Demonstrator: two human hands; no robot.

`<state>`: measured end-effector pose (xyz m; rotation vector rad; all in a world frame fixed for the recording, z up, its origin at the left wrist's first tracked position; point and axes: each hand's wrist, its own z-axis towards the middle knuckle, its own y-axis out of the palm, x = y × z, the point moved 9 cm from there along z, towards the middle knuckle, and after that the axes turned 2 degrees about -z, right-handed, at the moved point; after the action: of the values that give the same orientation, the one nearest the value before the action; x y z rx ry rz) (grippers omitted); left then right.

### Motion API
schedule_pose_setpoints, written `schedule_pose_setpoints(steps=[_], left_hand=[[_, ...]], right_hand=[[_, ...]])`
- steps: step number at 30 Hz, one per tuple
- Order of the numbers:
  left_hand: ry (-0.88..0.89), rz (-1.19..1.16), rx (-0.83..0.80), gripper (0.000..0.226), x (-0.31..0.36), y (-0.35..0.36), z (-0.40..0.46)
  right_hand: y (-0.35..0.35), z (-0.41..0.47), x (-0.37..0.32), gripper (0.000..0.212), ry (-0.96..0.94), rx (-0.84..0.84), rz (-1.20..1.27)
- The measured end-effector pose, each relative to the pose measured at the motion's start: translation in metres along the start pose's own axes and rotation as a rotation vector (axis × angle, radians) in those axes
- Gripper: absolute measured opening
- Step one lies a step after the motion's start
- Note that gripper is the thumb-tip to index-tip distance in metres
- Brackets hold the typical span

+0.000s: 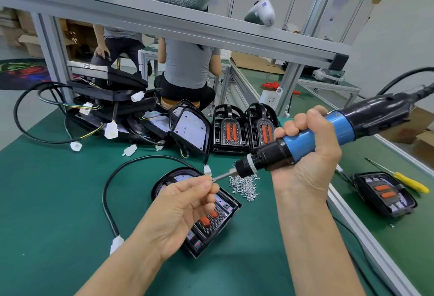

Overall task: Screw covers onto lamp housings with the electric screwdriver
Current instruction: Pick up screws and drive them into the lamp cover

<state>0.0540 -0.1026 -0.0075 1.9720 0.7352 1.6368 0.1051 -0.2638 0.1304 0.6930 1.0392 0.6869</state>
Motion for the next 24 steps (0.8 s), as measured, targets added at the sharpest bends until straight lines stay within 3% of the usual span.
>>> schedule_pose_setpoints(steps=[18, 24], left_hand=[[-0.008, -0.078, 0.028, 0.009, -0.004, -0.006, -0.0041], [0.13, -0.05, 0.097, 0.01, 0.0044, -0.0071, -0.0059]], right_hand=[[0.0055, -0.0065, 0.0037, 0.018, 0.0, -0.038, -0.026], [0.004, -0.0097, 0.0033, 0.022, -0.043, -0.01, -0.04]])
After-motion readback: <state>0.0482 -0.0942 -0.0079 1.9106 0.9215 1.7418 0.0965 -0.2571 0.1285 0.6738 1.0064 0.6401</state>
